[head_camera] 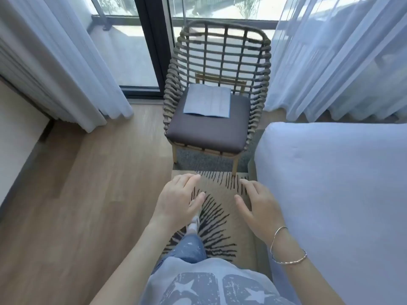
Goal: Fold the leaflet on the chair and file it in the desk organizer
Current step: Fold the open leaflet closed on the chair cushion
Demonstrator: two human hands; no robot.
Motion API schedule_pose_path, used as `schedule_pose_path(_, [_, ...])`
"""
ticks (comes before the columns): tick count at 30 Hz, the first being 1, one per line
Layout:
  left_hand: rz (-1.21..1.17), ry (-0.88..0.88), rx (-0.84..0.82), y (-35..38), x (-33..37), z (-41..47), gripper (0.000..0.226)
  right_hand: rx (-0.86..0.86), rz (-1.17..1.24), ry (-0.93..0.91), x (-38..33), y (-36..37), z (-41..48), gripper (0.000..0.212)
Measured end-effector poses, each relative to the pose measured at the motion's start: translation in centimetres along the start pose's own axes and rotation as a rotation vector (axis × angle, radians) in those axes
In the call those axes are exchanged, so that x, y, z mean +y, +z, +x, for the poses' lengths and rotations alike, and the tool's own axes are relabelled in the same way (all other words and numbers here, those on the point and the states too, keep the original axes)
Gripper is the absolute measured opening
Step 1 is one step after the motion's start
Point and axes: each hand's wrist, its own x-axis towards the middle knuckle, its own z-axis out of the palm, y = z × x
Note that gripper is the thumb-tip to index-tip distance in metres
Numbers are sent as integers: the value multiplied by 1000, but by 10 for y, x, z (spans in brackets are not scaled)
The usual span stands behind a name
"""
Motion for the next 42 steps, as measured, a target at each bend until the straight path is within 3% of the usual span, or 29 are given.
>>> schedule_pose_path(6, [8, 22, -36, -43, -55, 139, 49, 46, -6, 69, -12, -16, 143, 45])
schedule_pose_path(12, [27, 78, 40, -75, -92, 265, 44, 156, -4, 61, -19, -42, 265, 44])
schedule_pose_path(26, [19, -61, -14, -57, -112, 471, 41, 51, -25, 59, 51, -75, 491, 42])
schedule_pose_path(34, [10, -79, 17, -61, -118, 563, 40, 63, -30, 30, 77, -99, 580, 41])
schedule_pose_path(42, [-8, -92, -25, -42, -138, 602, 40, -31, -42, 74, 86, -76, 610, 42])
